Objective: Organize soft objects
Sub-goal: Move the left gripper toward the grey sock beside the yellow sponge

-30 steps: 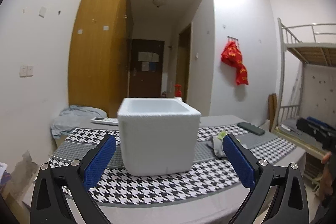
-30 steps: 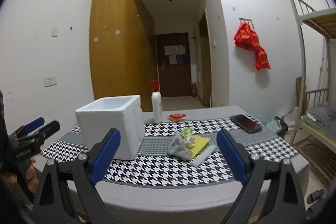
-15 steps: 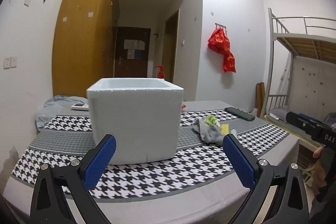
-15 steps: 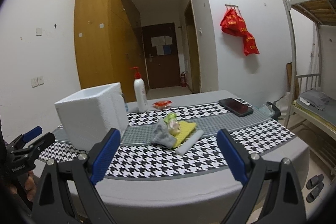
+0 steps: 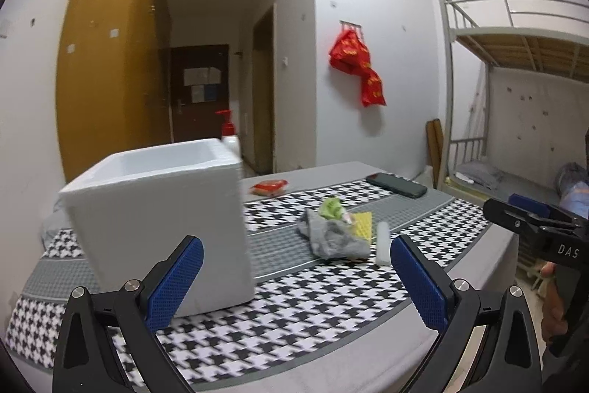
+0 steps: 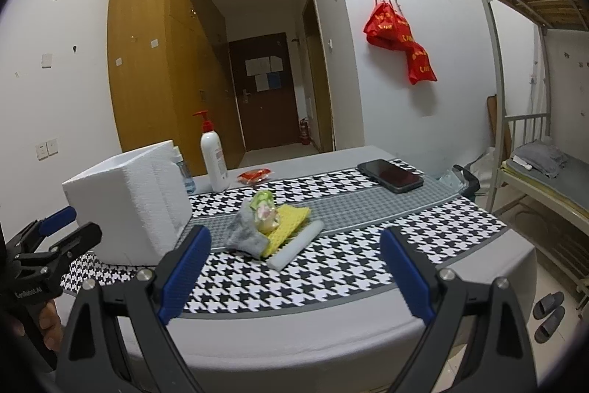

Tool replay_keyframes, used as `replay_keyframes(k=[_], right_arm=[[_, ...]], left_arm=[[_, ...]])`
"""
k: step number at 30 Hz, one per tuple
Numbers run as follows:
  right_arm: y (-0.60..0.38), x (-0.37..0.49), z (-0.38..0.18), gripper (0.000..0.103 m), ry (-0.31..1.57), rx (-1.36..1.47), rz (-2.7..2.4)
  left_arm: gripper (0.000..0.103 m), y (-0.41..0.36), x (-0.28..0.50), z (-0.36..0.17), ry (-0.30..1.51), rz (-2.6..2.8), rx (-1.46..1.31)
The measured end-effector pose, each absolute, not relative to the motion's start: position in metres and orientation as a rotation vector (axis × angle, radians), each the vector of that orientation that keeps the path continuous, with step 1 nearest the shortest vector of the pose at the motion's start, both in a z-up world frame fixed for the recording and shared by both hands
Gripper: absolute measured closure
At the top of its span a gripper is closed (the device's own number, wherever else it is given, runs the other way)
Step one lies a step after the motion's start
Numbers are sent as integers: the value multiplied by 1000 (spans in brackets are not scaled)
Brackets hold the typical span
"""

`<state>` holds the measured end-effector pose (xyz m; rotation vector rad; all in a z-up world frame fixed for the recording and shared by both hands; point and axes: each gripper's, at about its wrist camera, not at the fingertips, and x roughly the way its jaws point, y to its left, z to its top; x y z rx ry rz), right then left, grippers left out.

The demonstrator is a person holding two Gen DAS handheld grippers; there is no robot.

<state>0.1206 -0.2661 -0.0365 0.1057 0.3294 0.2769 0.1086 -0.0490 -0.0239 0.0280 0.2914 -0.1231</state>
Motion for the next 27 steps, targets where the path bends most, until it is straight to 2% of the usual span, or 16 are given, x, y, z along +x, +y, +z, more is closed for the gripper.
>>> replay_keyframes(k=[27], right_arm=[[-274, 198, -52, 8, 478, 64, 291]], left_arm=[[1, -94, 218, -41, 488, -149, 70]])
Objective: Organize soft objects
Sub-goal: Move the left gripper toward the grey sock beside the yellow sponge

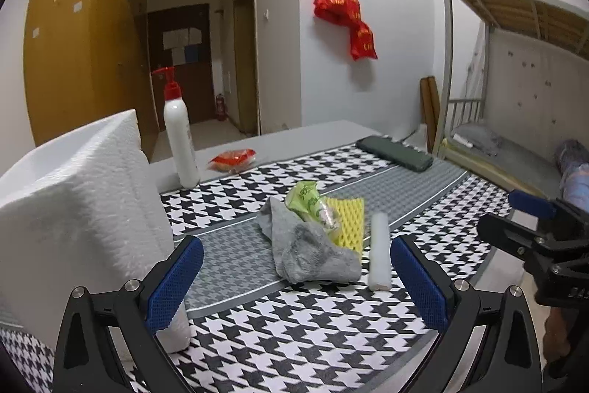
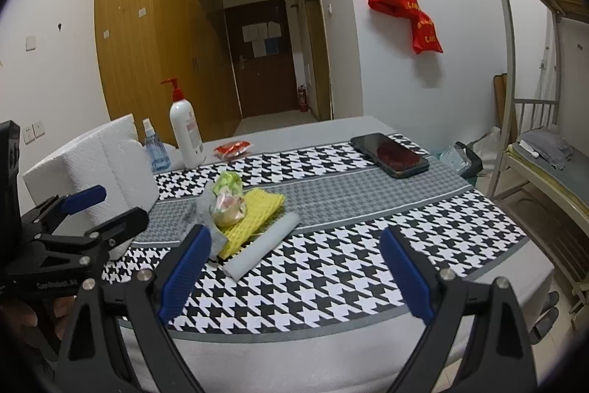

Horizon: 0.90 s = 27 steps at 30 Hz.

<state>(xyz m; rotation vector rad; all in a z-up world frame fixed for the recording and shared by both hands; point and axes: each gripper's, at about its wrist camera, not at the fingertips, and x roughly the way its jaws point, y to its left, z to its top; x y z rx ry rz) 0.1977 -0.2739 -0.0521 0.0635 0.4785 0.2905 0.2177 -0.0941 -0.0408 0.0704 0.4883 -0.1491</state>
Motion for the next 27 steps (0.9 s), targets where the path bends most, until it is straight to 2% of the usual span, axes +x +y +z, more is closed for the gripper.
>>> replay_keyframes(k=[22, 24, 27], right_arm=[[-265, 231, -73, 8, 564, 53, 328], [-266, 231, -74, 8, 566, 55, 327], [-267, 231, -75, 8, 568, 54, 323]], left_arm=[[2, -119, 269, -63, 615, -201, 178], [3, -114, 275, -66, 644, -187, 158], [11, -108, 286, -72, 707, -201, 117]])
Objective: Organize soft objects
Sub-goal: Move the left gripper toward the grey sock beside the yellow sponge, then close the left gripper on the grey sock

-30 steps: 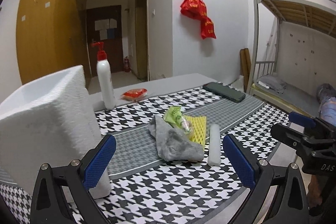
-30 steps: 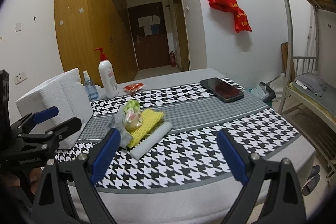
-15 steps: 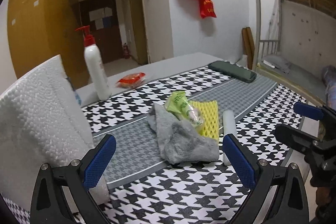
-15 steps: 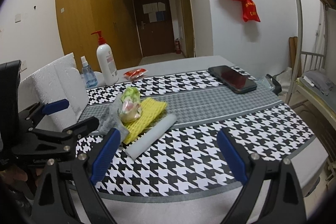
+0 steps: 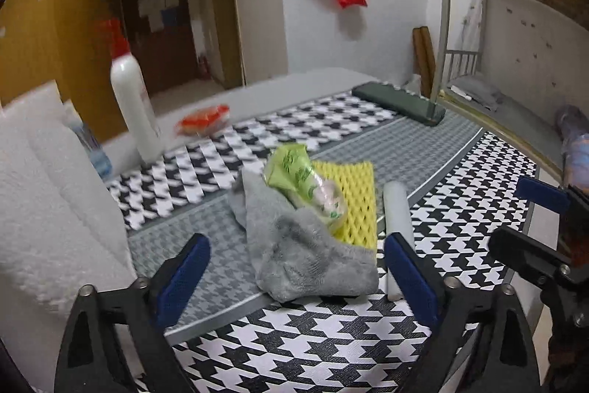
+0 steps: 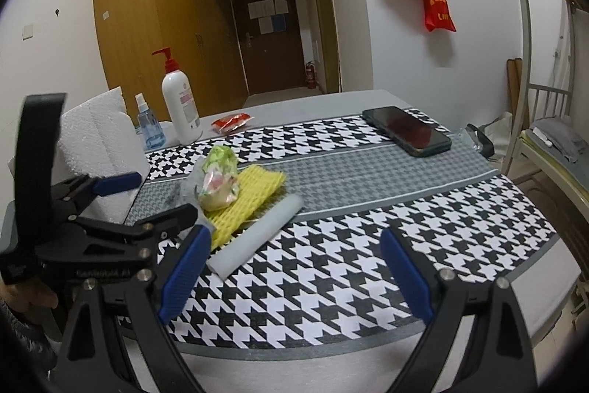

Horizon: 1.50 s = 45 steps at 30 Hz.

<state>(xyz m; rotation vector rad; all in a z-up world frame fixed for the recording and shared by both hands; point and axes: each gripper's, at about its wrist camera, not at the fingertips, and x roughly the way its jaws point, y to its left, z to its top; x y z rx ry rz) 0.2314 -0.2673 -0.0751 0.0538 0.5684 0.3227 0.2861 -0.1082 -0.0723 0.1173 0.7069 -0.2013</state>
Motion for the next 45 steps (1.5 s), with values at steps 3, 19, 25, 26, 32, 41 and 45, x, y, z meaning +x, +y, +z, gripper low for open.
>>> replay_keyframes(k=[3, 19, 25, 26, 32, 41, 45], right_arm=[[-268, 232, -76, 8, 575, 57, 326], [-262, 237, -79, 8, 601, 27, 311], [-252, 244, -82, 8, 622, 1, 307], [-250, 246, -83, 8, 628, -1, 308], [-237, 255, -88, 8, 670, -20, 299], [-221, 259, -97, 8, 718, -43, 284], [-213, 256, -99, 8, 717, -70, 283]], left_arm=[[19, -104, 294, -81, 755, -181, 108], [85, -97, 301, -87, 799, -365, -10], [85, -92, 287, -80, 750, -392, -26], [85, -91, 286, -79, 740, -394, -29], [85, -86, 279, -73, 700, -402, -41], [85, -80, 267, -65, 644, -405, -49], [85, -78, 265, -64, 638, -409, -58]])
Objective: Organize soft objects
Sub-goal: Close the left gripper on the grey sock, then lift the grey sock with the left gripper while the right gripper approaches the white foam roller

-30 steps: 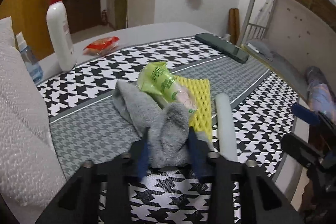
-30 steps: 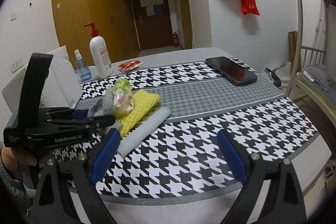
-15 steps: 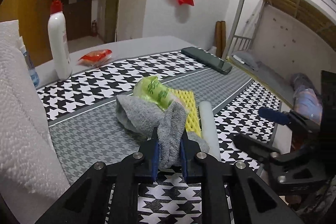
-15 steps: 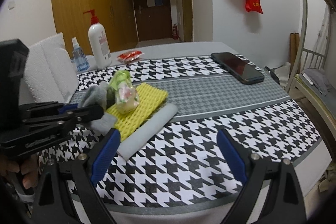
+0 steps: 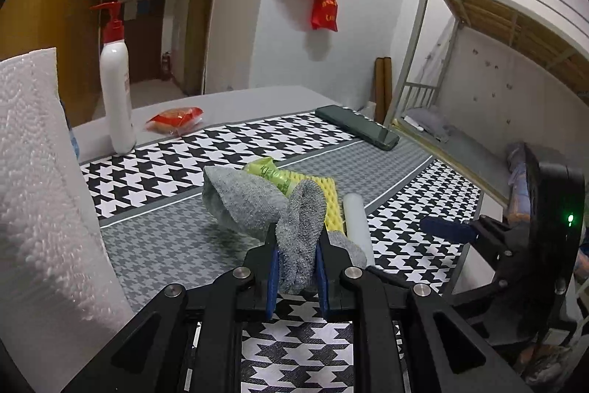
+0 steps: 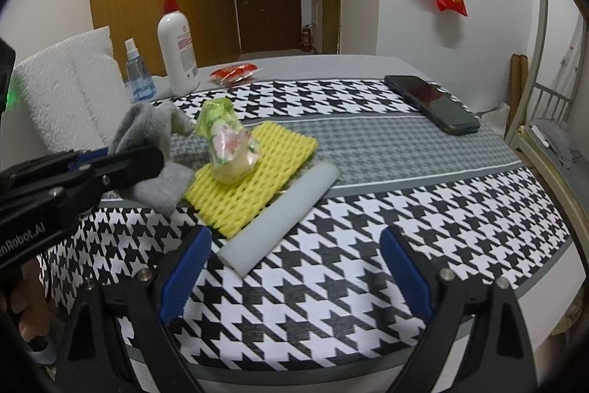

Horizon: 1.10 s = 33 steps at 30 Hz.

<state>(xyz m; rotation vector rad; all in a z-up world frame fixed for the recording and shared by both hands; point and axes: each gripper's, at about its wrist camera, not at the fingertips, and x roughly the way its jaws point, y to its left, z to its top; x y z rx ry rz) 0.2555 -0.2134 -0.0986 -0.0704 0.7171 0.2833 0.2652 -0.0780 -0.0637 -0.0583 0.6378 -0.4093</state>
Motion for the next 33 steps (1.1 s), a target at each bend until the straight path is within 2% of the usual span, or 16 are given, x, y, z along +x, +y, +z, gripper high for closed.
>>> replay_keyframes(k=[3, 10, 25, 33], right_arm=[[-208, 254, -101, 10, 726, -101, 269], [-205, 257, -109, 34, 790, -106, 281], [-256, 232, -96, 36, 772, -65, 96], [-226, 233, -97, 36, 775, -62, 180]], left_arm=[[85, -79, 264, -63, 639, -412, -58], [85, -76, 263, -63, 632, -404, -68], [85, -78, 261, -62, 624, -402, -61], [85, -77, 254, -58, 594, -401, -65]])
